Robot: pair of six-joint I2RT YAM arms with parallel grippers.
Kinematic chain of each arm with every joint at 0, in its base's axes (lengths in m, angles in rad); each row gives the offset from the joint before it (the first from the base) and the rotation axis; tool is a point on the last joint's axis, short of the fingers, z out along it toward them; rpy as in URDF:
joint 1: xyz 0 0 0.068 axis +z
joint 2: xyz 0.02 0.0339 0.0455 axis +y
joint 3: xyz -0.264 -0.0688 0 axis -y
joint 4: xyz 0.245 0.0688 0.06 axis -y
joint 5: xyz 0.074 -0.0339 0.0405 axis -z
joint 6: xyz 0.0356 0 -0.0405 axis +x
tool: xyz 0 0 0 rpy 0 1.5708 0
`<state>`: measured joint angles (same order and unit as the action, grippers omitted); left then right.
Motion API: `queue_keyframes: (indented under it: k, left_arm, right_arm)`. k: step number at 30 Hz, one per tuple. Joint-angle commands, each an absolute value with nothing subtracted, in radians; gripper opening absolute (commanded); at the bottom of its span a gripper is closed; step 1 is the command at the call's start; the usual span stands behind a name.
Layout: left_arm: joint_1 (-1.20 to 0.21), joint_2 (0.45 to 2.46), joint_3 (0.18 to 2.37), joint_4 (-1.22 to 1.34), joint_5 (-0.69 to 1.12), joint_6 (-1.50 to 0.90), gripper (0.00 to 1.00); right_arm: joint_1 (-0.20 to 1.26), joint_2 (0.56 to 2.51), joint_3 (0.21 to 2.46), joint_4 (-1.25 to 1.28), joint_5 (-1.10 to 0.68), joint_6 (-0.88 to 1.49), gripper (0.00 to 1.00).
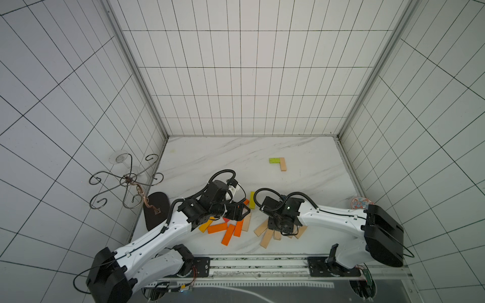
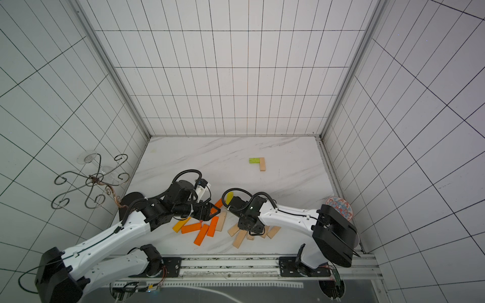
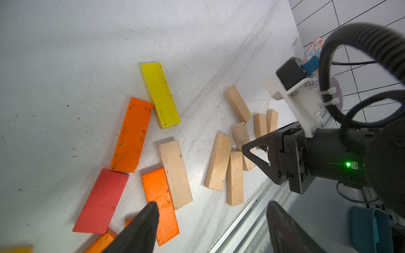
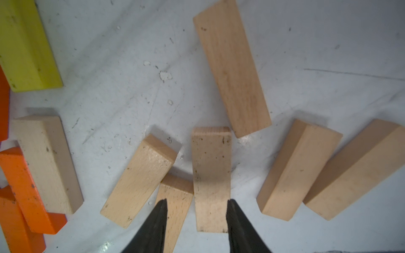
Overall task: Assemble a giraffe with building blocks
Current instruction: Pick up the building block from the center of the board.
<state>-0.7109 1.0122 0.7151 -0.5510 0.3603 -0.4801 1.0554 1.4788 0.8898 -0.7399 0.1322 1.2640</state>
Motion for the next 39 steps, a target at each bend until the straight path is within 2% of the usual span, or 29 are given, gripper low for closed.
queue_keyframes:
  k: [1, 19, 22, 29, 35, 39]
  left_arm:
    - [-0.727, 1.012, 0.692, -0.49, 0.383, -0.508, 0.77]
    - [-0.729, 1.029, 0.68, -0.469, 0.395, -0.497, 0.77]
    - [-0.728, 1.028, 0.678, -0.469, 0.394, -0.496, 0.77]
    - [-0.728, 1.036, 0.679, -0.462, 0.395, -0.497, 0.77]
    - [-0.727, 1.055, 0.699, -0.458, 0.396, -0.493, 0.77]
    - [-0.718, 1.071, 0.721, -0.456, 0.396, -0.483, 0.77]
  right_arm:
    - [1.035, 1.484, 0.832, -0.754, 0.173, 1.271, 0.45]
    - [0.988, 1.609, 0.833, -0.692, 0.141, 1.169, 0.41]
    - [0.988, 1.617, 0.833, -0.693, 0.145, 1.164, 0.38]
    - [0.982, 1.579, 0.853, -0.736, 0.169, 1.155, 0.25]
    - [0.961, 1.472, 0.94, -0.868, 0.21, 1.072, 0.23]
    - [0.872, 1.395, 1.005, -0.921, 0.252, 0.951, 0.23]
